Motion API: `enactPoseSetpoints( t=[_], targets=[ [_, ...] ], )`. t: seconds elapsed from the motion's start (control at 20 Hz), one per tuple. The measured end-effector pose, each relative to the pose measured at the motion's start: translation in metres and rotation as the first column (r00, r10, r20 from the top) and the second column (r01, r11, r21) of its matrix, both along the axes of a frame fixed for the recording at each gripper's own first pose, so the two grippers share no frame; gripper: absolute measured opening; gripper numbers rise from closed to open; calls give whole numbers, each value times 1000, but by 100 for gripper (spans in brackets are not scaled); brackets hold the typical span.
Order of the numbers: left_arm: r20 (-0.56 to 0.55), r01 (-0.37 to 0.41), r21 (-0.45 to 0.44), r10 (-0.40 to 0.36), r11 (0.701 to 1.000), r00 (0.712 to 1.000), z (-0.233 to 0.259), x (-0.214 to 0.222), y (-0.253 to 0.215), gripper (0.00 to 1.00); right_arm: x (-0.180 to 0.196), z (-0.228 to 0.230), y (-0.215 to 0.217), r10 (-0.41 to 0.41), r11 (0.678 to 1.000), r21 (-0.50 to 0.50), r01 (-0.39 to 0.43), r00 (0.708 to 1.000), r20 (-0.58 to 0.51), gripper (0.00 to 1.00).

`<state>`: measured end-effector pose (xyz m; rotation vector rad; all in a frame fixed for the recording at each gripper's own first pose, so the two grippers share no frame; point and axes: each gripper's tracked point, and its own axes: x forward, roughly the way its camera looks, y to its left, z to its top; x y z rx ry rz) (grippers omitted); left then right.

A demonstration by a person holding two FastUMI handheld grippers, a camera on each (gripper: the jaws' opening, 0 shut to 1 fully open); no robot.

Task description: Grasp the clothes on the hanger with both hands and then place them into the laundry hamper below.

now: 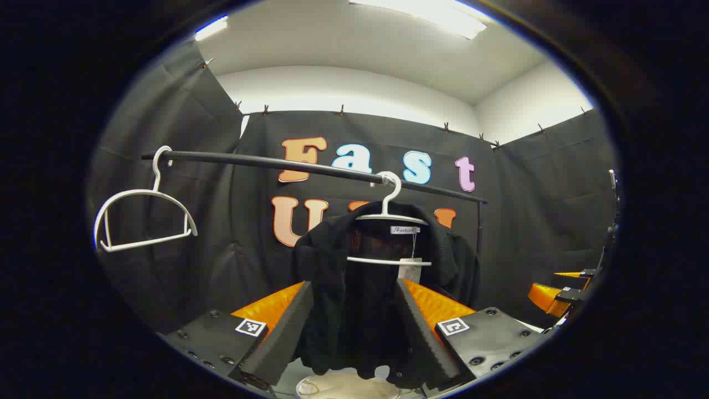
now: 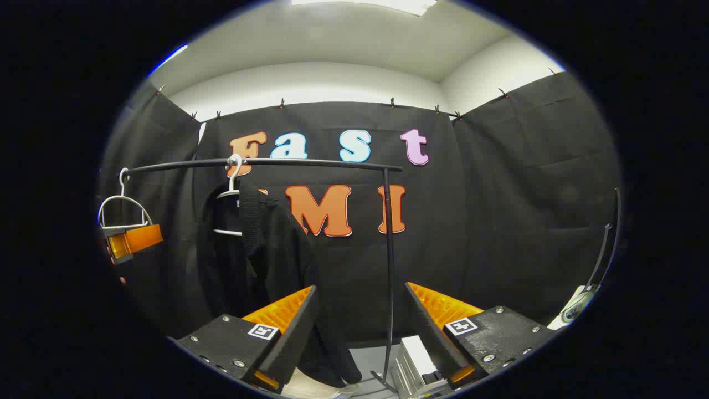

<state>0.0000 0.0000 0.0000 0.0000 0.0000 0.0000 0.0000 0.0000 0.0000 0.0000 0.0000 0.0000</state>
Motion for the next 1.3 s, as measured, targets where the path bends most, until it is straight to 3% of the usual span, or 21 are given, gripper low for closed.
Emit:
enactPoseSetpoints(
  t=[0.2,0.4,0.55,0.75,0.8,1.0,1.05,1.3],
  targets=[
    [-7,-47,-39,46,998,999,-6,2,19,93,4,-1,16,30,999,-24,-31,999,-9,94],
    [-31,-79,-48,77,996,997,-12,-17,25,97,-6,0,15,49,998,-31,-49,999,-18,94],
    [-3,-115,-61,115,991,993,2,-35,27,93,-19,4,15,86,996,-32,-87,996,-30,94],
    [11,-138,-55,138,989,990,13,-51,26,100,-30,0,9,119,992,-43,-121,992,-48,94],
    [2,-145,-51,145,988,989,13,-52,26,93,-32,-3,7,118,992,-34,-120,991,-58,94],
    [-5,-116,-26,116,993,993,13,-45,27,96,-31,-8,8,93,995,-22,-95,993,-70,94],
    [-2,-109,-28,109,994,994,13,-42,28,93,-30,-9,9,80,996,-37,-83,994,-70,94],
    [-9,-63,-33,62,997,998,10,-17,48,96,-20,-22,40,49,998,-40,-53,996,-79,94]
  ],
)
